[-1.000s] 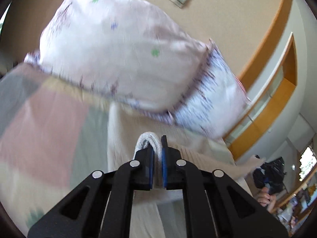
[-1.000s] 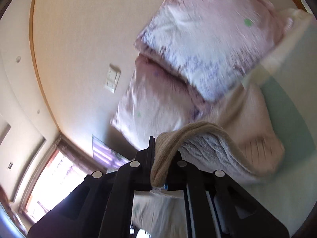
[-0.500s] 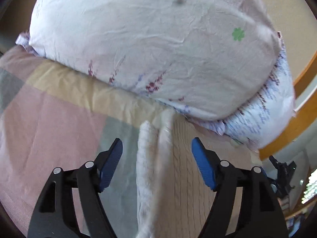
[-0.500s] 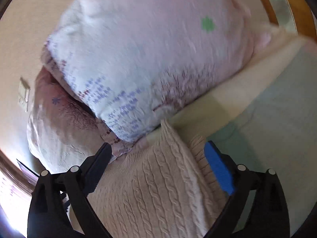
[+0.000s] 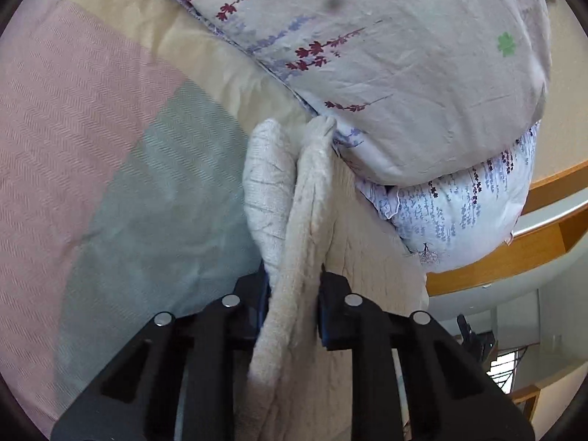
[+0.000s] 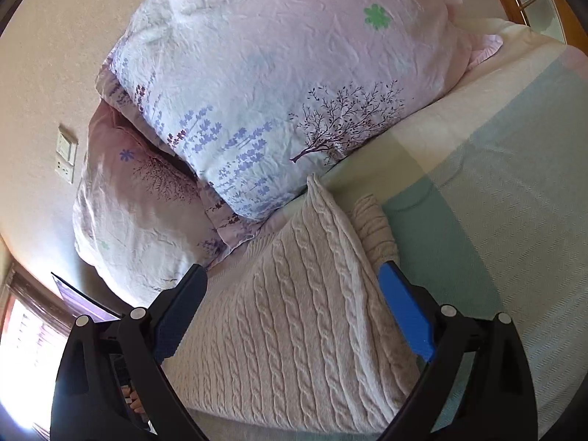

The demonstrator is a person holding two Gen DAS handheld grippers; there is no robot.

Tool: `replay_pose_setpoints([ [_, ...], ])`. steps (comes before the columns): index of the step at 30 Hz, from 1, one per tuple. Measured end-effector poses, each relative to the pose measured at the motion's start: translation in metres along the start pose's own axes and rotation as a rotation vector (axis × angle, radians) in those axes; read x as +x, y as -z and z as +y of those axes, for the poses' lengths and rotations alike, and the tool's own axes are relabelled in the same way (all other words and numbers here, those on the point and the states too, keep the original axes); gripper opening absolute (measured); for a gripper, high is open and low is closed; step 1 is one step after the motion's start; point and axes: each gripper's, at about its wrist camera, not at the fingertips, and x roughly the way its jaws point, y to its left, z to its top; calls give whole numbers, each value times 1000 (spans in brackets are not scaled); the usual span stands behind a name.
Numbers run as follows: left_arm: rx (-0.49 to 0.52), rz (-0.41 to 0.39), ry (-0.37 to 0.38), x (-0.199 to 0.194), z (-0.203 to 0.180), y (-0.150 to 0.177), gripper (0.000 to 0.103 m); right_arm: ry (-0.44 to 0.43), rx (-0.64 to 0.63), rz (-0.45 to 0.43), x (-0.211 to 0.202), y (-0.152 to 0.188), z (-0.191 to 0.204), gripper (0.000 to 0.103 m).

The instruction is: Fold small clothes

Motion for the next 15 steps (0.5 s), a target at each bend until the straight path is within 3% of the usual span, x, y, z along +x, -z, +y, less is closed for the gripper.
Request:
replay_pose_setpoints([
  [3,-34,-30,112,-9,-28,3,16,1,-21,-30,-21,-2,-4,96],
  [5,15,-43,191,-11,-67,6,14,15,-32,-72,-39,-5,-9,96],
  [8,104,-10,324,16,-143,20,14,55,-51,-147,-63,-12,-15,96],
  [11,136,100,464,85,-207,46,17,83,-39,-188,-73,-18,-23,96],
  [13,86,278,583,147,-232,67,33,101,-30,-183,-71,-23,-29,96],
  [14,30,366,623,172,-237,78,34,113,-23,-163,-67,-27,-34,96],
  [15,9,394,646,180,-239,85,35,113,-10,-140,-63,-30,-38,96],
])
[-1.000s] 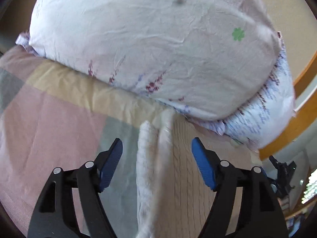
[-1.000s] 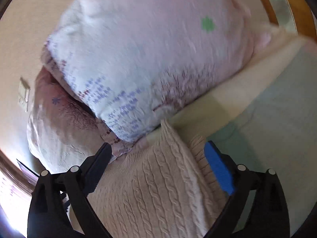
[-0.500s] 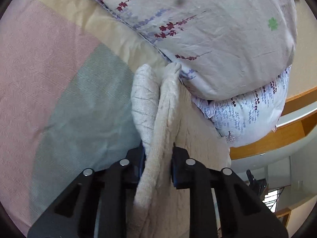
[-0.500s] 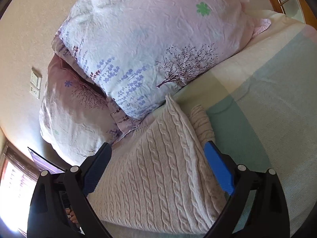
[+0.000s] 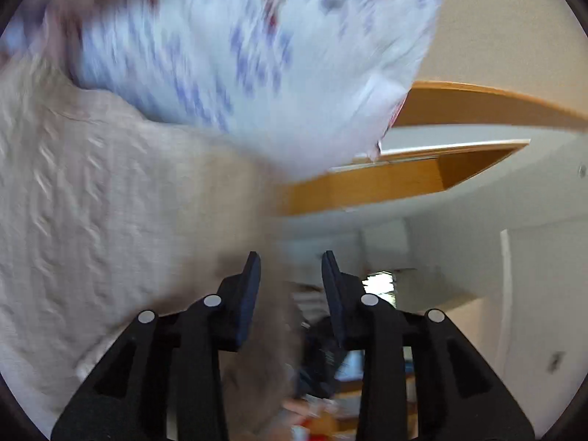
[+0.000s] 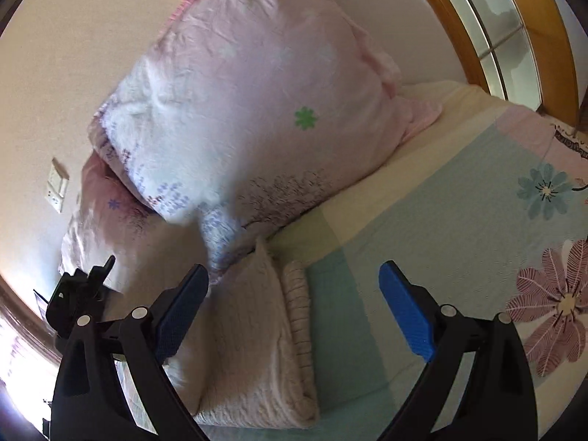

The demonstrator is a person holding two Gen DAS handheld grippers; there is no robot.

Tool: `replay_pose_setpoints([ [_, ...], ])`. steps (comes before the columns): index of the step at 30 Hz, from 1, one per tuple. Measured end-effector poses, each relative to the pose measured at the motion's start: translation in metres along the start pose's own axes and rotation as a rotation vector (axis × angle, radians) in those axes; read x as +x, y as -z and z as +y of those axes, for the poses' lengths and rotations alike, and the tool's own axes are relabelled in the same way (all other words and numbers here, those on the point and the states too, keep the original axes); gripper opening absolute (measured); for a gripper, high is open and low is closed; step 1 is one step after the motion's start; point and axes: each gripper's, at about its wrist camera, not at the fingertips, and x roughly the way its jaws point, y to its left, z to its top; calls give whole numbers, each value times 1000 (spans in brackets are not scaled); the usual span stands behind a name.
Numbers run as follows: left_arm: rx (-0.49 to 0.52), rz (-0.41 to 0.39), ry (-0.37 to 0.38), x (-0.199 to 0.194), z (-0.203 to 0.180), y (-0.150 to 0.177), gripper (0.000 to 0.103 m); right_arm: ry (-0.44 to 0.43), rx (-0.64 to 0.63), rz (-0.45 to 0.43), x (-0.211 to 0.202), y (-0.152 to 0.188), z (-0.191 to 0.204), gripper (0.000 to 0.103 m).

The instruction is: Fold small clothes

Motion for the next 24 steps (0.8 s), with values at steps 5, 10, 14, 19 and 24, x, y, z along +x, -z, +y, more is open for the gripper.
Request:
replay_pose_setpoints([
  [5,268,-187,-231,-65,-24,14,83,-94,84,170,25,-12,-24,97],
  [10,258,-186,-616,-108,9,15,84,-149,133,354,77,-9,-18,97],
  [14,220,-93,-693,-99,45,25,84,-101,101,456,111,4,-4,96],
  [19,298,-97,-680,-82,41,37,81,-110,44,497,120,24,11,60],
  [24,283,-92,-565,-101,34,38,38,-202,70,445,110,36,28,29],
])
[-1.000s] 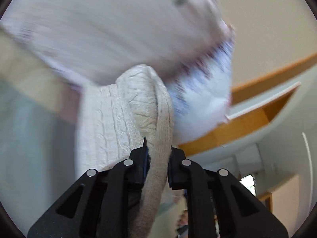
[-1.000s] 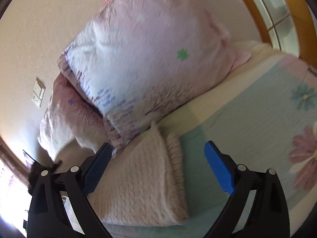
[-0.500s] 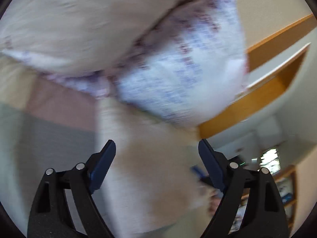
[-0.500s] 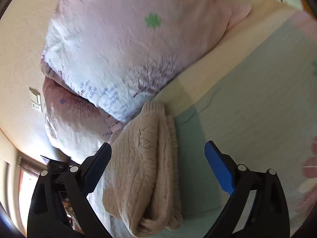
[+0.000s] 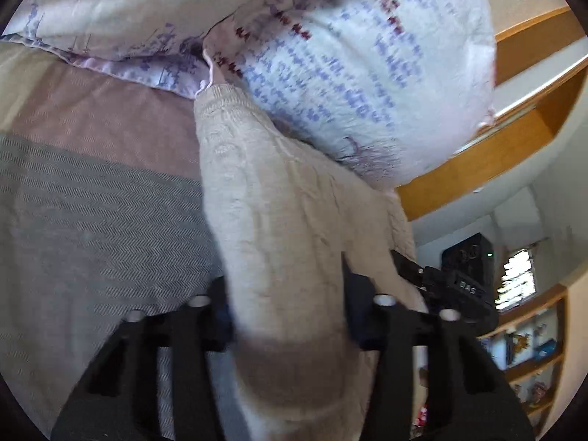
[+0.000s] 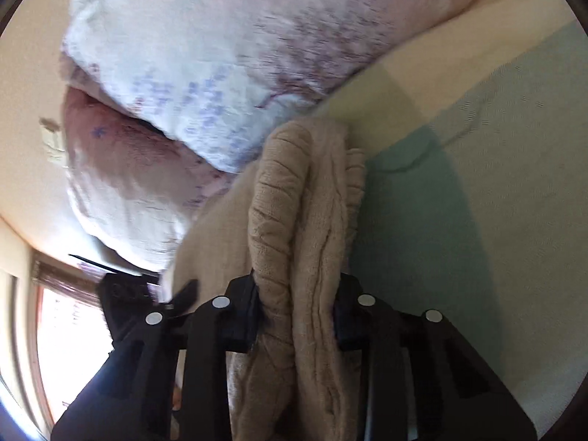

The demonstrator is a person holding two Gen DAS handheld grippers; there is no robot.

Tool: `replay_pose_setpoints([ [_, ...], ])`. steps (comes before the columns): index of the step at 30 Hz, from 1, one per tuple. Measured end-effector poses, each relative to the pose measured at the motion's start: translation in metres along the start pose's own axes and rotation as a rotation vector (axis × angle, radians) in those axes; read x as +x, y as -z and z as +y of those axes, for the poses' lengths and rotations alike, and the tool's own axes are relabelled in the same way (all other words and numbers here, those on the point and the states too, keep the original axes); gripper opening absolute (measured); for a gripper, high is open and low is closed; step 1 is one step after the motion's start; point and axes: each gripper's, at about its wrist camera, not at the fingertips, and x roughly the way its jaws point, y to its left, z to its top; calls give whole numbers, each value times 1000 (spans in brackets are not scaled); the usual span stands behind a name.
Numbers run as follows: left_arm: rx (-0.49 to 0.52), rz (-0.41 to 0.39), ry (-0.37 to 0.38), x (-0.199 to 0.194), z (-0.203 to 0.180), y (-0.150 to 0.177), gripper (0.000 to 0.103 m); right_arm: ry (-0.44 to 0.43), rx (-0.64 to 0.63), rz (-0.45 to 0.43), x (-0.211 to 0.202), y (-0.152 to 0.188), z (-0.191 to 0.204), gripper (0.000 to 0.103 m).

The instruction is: Fold small clothes

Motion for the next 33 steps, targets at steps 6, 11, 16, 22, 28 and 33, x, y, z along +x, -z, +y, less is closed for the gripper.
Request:
replay_pose_setpoints([
  [6,135,-63,-90,-104,11,14,42,-130,-133,62,26,37,68,29],
  [11,178,-172,-430,-136,29,23,63,95,-153,98,70,51,72,47],
  [16,318,-318,-568,-188,15,71,86,30,-186,-116,18,52,88,49],
  [22,390,-327,-681,-160,-7,120,101,64,-183,31,60,51,89,11],
  [28,439,-287,-732,-142,-17,141,101,105,-11,-126,40,39,58,9],
  [33,435,-244,-738,-124,-15,145,101,247,-18,-115,46,30,48,12],
])
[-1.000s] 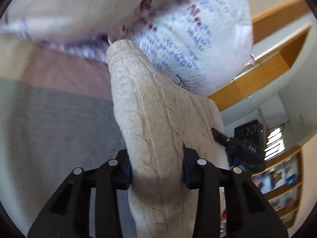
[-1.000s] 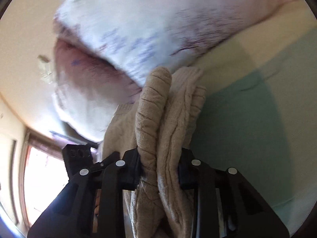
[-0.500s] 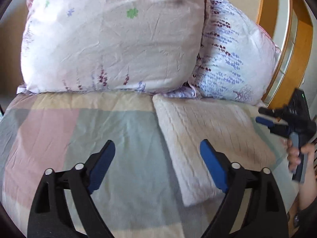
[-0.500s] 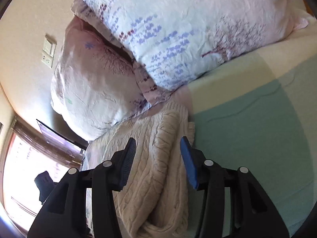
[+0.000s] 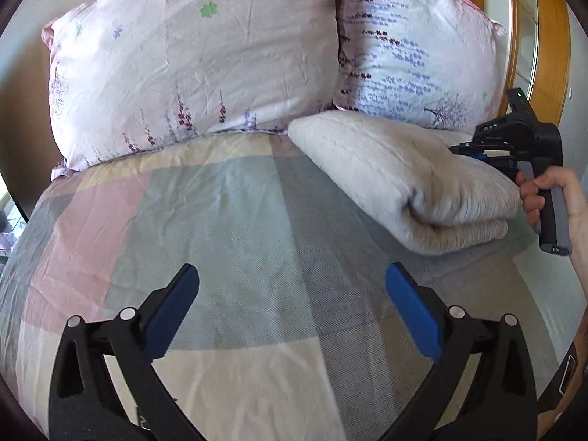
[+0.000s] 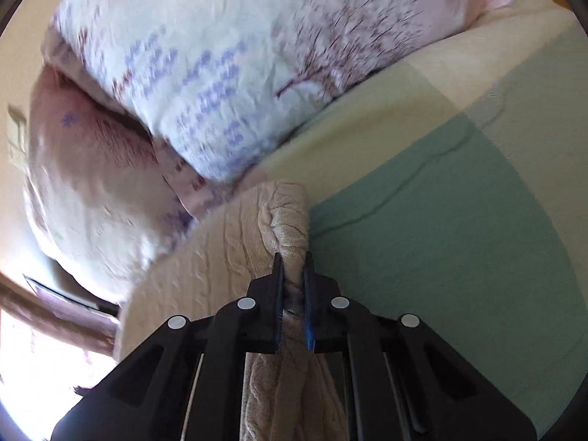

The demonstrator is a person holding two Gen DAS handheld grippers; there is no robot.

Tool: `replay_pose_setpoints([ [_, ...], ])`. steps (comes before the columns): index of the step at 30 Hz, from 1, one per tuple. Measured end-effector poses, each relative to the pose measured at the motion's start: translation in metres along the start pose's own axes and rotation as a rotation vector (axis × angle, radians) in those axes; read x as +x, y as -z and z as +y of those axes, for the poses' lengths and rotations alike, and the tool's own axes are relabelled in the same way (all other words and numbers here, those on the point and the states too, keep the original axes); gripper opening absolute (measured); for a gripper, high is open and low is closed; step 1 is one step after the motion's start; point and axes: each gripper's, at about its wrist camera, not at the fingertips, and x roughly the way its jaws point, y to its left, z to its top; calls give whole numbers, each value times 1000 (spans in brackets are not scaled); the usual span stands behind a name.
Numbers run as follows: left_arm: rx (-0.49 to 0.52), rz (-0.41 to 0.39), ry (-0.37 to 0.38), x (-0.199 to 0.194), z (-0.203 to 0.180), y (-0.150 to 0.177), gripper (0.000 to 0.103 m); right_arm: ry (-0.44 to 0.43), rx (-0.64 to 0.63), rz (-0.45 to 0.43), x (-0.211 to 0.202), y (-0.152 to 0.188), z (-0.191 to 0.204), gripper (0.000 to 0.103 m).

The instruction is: Fold small clothes

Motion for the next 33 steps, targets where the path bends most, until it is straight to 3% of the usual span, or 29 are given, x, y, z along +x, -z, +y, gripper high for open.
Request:
replay_pose_setpoints([
  [2,2,16,-14,2,-3,3,101,-5,-33,-25,-13,2,8,21],
  [5,10,3,-44,0,-3,10,101,-112,-88,-114,-62,18,17,47],
  [7,-3,7,-32,0,-2,13,101,-230,-131,-112,-86,41,25,49],
  [10,-30,18,-1,3,-3,14,101,-300,-195,4,-79,70,39,49],
  [13,-55,34,6,6,-8,14,101,-151,-192,84,-48,82,35,48],
  [16,-55,53,-14,7,-16,15,101,-173,-124,47,-54,79,22,46],
  [17,-46,50,-16,5,-20,16,101,-172,-142,22,-66,83,23,48],
  [20,-23,46,-39,2,-33,19,101,-60,-271,-89,-91,112,38,81],
  [22,9,62,-64,3,-44,22,101,10,-340,-101,-94,134,38,81],
  [27,76,120,-100,14,-64,28,101,193,-453,-28,-63,189,37,81],
  [28,84,135,-109,16,-65,29,101,240,-498,-59,-63,198,41,82],
  [33,3,178,-76,22,-53,30,101,381,-588,-69,-58,216,55,92],
])
